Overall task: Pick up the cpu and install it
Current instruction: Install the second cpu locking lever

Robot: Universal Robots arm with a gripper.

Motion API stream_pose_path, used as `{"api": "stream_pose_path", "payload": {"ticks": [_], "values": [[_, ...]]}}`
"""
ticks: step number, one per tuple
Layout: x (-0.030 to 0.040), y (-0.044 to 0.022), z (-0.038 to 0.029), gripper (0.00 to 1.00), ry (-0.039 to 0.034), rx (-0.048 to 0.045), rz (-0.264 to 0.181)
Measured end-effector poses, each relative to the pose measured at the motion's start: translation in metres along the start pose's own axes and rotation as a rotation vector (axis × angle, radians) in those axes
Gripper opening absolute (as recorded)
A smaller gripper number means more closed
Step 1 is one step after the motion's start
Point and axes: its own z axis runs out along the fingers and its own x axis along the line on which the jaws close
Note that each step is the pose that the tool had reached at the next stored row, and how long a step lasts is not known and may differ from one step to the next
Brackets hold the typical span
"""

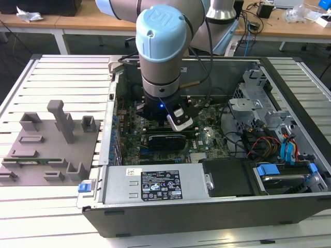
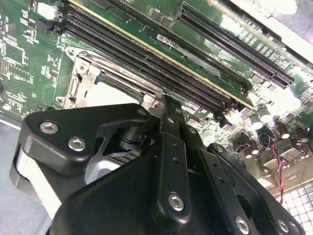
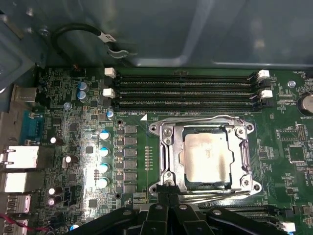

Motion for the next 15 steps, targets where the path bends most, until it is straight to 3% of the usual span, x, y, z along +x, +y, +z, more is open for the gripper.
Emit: {"api": "stream_pose_path", "payload": {"ticks": [7,15], "values": [[0.0003,-0.0009,-0.0004,0.11,0.0001,-0.0016,0.0],[-0.0014,-0.0085,-0.0042,0.11,0.0054,-0.0015,0.001]]}}
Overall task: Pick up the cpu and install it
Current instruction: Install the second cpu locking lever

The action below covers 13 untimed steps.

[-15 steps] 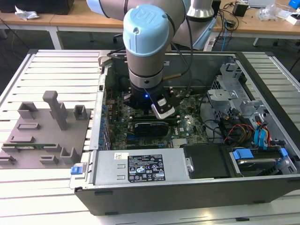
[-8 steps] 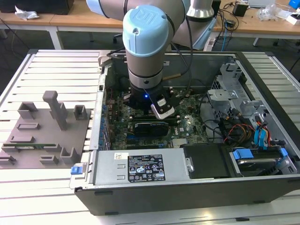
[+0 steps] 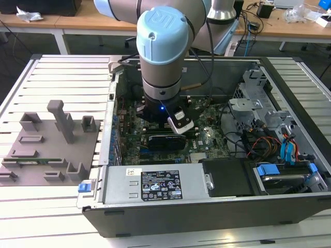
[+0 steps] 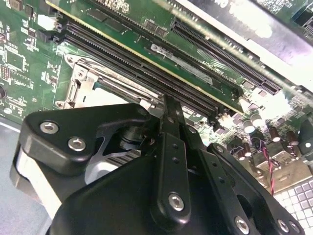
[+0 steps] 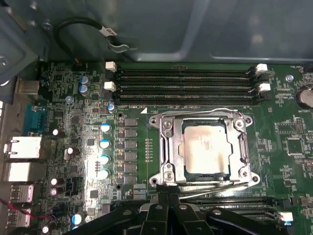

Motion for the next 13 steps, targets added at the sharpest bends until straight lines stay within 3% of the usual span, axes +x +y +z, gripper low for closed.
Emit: {"api": "stream_pose_path", "payload": {"ticks": [4,8,13], "values": [[-0.0001,-0.001,-0.0002,0.11,0.0002,-0.0032,0.0],[0.0008,-0.0028,0.001,0.11,-0.0042,-0.0335,0.001],[0.0025,-0.0093,0.0029,0.11,-0.0075,-0.0543,0.001]]}}
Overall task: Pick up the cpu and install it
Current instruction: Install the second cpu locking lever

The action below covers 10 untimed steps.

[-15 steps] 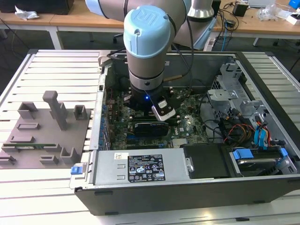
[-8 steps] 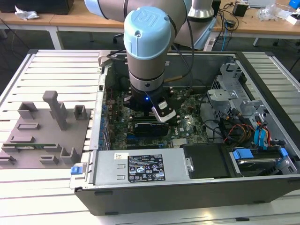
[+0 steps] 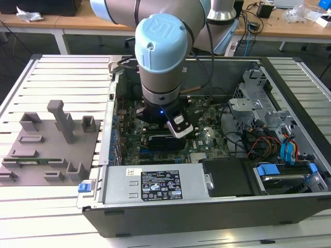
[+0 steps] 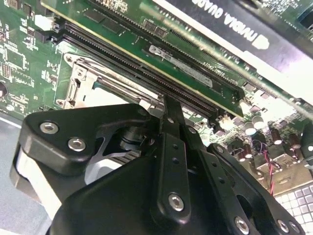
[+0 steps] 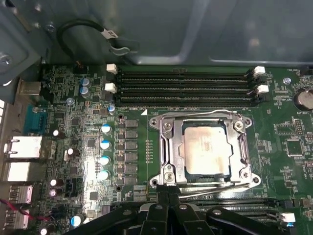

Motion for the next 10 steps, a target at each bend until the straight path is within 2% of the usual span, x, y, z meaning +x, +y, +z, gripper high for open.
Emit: {"api": "stream_pose_path", "payload": {"ticks": [3,4,6,10], "values": [[0.0013,-0.0015,0.0005,0.11,-0.0026,-0.0224,0.0],[0.002,-0.0021,0.0011,0.11,-0.0039,-0.0325,0.0],[0.0037,-0.0028,0.0033,0.11,-0.0054,-0.0445,0.001],[0.0049,-0.0032,0.0047,0.11,-0.0056,-0.0478,0.001]]}}
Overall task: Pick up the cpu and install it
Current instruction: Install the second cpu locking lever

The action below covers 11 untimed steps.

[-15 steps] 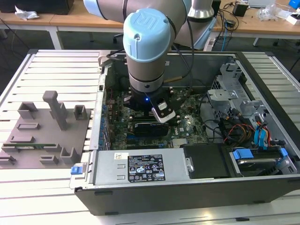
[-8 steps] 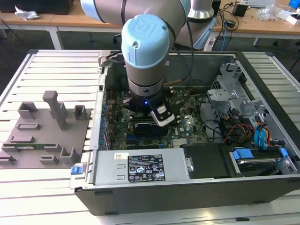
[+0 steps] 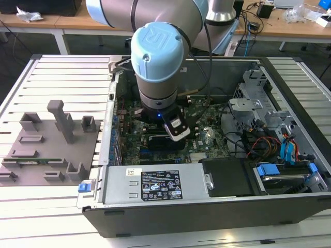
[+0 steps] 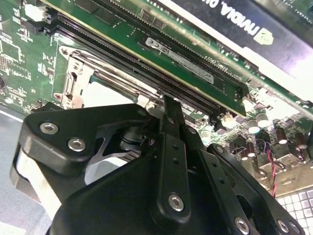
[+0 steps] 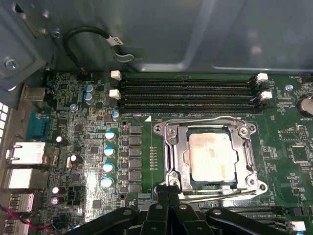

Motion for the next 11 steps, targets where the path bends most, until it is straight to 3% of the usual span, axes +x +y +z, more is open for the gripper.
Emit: {"api": "stream_pose_path", "payload": {"ticks": [6,11], "values": [[0.0018,0.001,0.0025,0.11,-0.0024,-0.0121,0.0],[0.0041,0.001,0.0055,0.11,-0.0024,-0.0128,0.0]]}}
